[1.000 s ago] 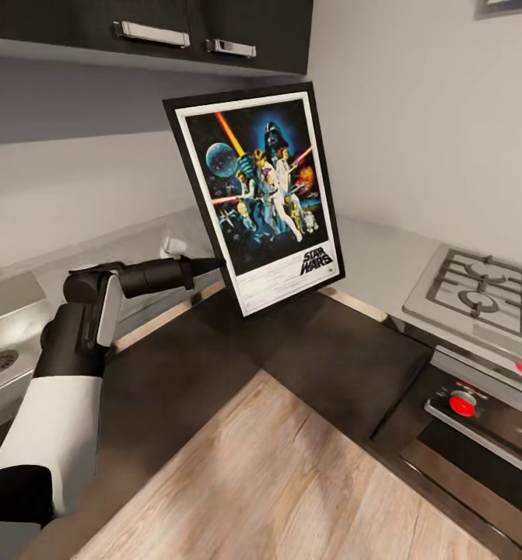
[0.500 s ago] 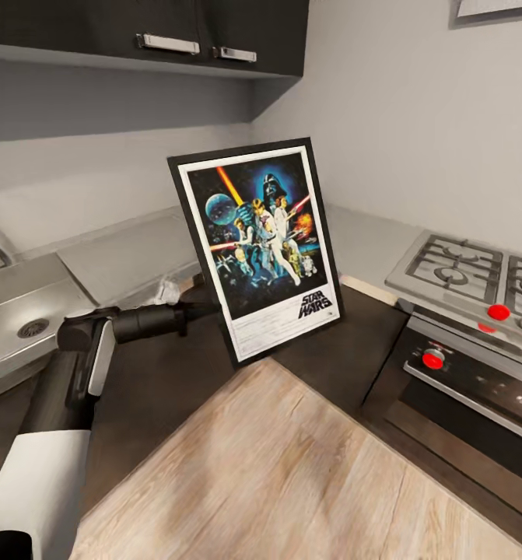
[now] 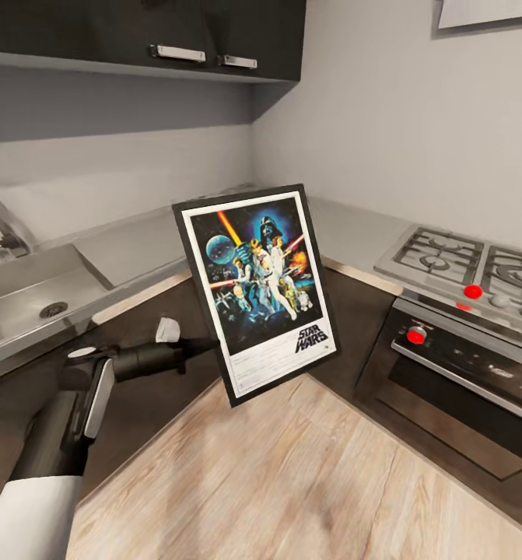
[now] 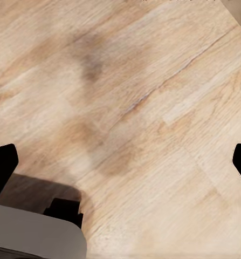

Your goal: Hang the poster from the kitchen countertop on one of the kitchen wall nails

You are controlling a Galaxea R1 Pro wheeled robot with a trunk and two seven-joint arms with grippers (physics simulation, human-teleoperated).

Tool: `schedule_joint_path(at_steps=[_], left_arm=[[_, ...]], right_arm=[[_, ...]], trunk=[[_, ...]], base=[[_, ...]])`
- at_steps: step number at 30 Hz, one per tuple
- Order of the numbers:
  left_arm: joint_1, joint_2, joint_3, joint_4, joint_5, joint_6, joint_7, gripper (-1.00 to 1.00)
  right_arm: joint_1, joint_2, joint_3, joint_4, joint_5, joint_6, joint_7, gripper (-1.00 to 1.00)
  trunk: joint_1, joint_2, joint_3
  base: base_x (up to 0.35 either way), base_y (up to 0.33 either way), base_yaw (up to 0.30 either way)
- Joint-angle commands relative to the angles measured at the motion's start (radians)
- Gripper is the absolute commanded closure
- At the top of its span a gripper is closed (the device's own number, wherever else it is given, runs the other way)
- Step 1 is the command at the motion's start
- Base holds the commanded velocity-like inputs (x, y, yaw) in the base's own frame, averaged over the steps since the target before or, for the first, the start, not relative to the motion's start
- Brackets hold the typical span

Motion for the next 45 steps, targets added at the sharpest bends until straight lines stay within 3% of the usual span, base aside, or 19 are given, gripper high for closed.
schedule_joint_path(at_steps=[1, 3, 6, 9, 12, 45], left_arm=[[0.007, 0.000, 0.001, 0.008, 0.004, -0.002, -0.001, 1.00], [0.030, -0.003, 0.001, 0.043, 0.005, -0.037, 0.000, 1.00], [0.049, -0.005, 0.001, 0.148, 0.007, -0.153, 0.001, 1.00], [0.055, -0.006, 0.001, 0.288, 0.032, -0.255, 0.002, 1.00], [0.056, -0.004, 0.003, 0.355, 0.051, -0.311, 0.001, 1.00], [0.057, 0.000, 0.008, 0.382, 0.059, -0.334, -0.049, 1.00]], right_arm=[[0.000, -0.002, 0.001, 0.001, 0.003, -0.003, -0.001, -1.00], [0.000, -0.004, 0.001, 0.001, 0.003, -0.003, -0.001, -1.00], [0.000, -0.005, 0.001, 0.001, 0.003, -0.003, -0.001, -1.00], [0.000, -0.006, 0.001, 0.001, 0.003, -0.003, -0.001, -1.00], [0.000, -0.006, 0.001, 0.001, 0.003, -0.003, -0.001, -1.00], [0.000, -0.003, 0.001, 0.001, 0.003, -0.003, -0.002, -1.00]], trunk=[[0.000, 0.000, 0.001], [0.000, 0.000, 0.004], [0.000, 0.000, 0.009], [0.000, 0.000, 0.014], [0.000, 0.000, 0.019], [0.000, 0.000, 0.073]], base=[[-0.028, 0.000, 0.000], [-0.016, 0.000, 0.000], [-0.006, 0.000, 0.000], [-0.001, 0.000, 0.000], [0.000, 0.000, 0.000], [0.000, 0.000, 0.000]])
